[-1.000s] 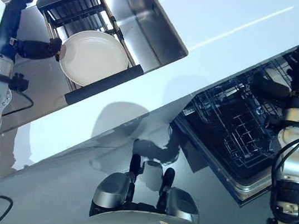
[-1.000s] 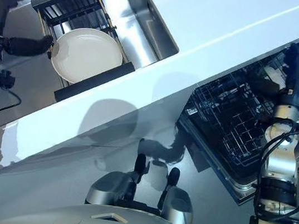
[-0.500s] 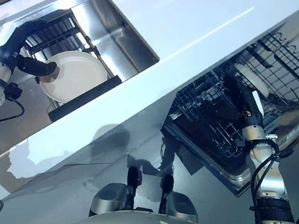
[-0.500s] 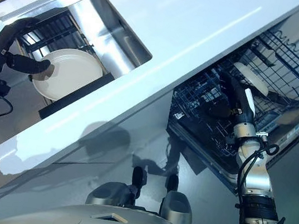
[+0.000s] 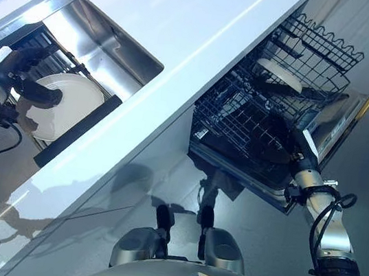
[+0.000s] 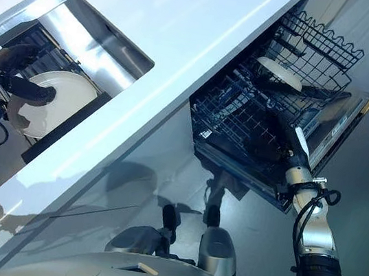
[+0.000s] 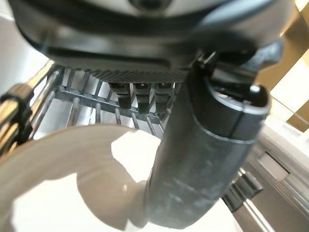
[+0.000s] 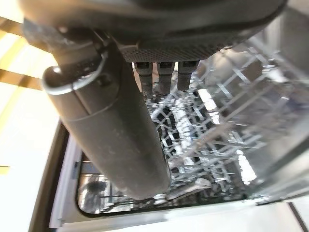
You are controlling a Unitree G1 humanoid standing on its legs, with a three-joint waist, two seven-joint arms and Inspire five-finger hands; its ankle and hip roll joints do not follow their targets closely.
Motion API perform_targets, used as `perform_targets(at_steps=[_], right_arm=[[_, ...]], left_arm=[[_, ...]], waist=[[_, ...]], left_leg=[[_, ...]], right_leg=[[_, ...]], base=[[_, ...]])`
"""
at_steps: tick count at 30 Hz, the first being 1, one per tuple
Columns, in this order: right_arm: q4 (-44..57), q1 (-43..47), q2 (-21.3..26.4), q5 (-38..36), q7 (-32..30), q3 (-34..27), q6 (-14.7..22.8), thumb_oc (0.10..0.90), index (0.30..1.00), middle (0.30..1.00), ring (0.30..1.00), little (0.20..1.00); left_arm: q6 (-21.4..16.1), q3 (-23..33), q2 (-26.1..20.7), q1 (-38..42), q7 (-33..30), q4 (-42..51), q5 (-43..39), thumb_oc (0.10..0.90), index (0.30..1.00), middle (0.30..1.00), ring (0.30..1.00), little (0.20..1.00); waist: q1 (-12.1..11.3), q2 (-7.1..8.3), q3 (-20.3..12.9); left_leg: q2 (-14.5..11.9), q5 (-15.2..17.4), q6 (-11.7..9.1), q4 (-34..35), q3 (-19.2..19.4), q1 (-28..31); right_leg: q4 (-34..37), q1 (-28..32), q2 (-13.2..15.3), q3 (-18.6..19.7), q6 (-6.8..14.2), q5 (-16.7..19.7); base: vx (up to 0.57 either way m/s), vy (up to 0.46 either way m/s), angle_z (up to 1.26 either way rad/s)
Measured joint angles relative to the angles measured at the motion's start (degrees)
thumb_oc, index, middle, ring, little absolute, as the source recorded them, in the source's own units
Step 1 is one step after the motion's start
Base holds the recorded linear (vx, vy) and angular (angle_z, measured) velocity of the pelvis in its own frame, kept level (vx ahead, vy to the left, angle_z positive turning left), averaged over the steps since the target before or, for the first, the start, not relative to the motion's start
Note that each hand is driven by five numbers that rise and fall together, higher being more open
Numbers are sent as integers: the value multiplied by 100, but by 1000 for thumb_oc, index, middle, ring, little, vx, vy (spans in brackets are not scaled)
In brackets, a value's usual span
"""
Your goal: Pick up plates and place into dishwasher.
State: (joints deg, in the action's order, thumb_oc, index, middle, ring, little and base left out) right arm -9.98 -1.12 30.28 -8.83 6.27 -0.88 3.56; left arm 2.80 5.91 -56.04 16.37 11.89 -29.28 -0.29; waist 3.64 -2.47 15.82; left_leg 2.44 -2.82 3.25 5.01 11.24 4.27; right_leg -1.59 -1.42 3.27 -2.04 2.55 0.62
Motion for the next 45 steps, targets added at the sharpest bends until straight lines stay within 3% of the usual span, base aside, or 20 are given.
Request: perform_targets(at_steps=[4,6,11,12,14,18,21,25,29,41,45], right_arm=[[-4,-41,14,1,0,18,-21,800,900,900,900,900],[-4,-42,51,1,-4,21,-21,800,900,900,900,900],[-29,-56,153,-3,-45,38,-46,800,900,900,900,900],[-91,-56,184,-3,-67,38,-47,800,900,900,900,900],[-164,-58,207,-4,-83,37,-76,800,900,900,900,900],[-251,-127,200,-4,-83,42,-93,800,900,900,900,900],[-319,-152,153,-4,-85,56,-106,800,900,900,900,900],[-335,-130,-6,-4,-98,73,-112,800,900,900,900,900],[-343,15,-82,-2,-111,194,-110,800,900,900,900,900],[-365,-63,-131,-87,-400,188,-76,800,900,900,900,900],[-293,-13,-148,-126,-859,170,46,800,900,900,900,900]], left_arm=[[325,-114,-45,130,640,-160,-265,800,900,900,900,900],[610,-249,-52,145,1246,-203,-493,800,900,900,900,900],[1037,-145,-140,259,1630,-201,-764,800,900,900,900,900],[1103,-131,-146,259,1664,-186,-858,660,780,780,780,760],[1165,-81,-146,220,1666,-131,-980,523,662,662,662,623],[1201,184,-144,45,1647,-18,-1191,174,364,364,364,274],[1093,422,-60,-131,1467,173,-1507,100,300,300,300,200],[668,538,86,-276,1506,988,-2200,100,300,300,300,200],[180,512,210,-334,1416,1542,-2229,100,300,300,300,200],[31,505,319,-484,1185,1515,-2213,100,300,300,300,200],[-229,474,325,-489,667,1541,-2023,100,300,300,300,200]], waist=[[-14,-76,-29],[-22,-144,-72],[-22,-180,-88],[-29,-191,-93],[-43,-202,-93],[-30,-206,-91],[-51,-205,-92],[-306,-205,-92],[-397,-202,-95],[-412,-101,-218],[-410,-59,-241]], left_leg=[[11,7,13,0,45,-13],[18,9,16,0,53,-55],[29,26,41,-34,65,-96],[36,30,46,-35,58,-97],[45,32,50,-35,23,-97],[63,39,48,-26,-86,-89],[69,41,46,-5,-234,-76],[61,55,23,-4,-335,11],[54,59,17,-3,-461,39],[56,55,8,-3,-674,115],[67,53,3,-2,-732,121]], right_leg=[[-32,-47,9,0,0,1],[-37,-93,16,2,13,8],[-34,-124,34,-5,18,20],[-31,-121,45,-22,18,20],[-19,-111,89,-36,19,20],[103,-24,112,-141,43,36],[210,84,132,-285,42,37],[295,240,137,-352,42,36],[372,361,111,-469,42,36],[564,612,91,-644,27,53],[651,696,93,-652,27,54]], base=[[-35,48,-5],[-47,9,-1],[-17,-12,-3],[-20,-49,-1],[-21,-62,3],[-9,-88,7],[-17,-127,20],[-23,-154,13],[-16,-172,17],[-14,-152,9],[-22,-98,11]])
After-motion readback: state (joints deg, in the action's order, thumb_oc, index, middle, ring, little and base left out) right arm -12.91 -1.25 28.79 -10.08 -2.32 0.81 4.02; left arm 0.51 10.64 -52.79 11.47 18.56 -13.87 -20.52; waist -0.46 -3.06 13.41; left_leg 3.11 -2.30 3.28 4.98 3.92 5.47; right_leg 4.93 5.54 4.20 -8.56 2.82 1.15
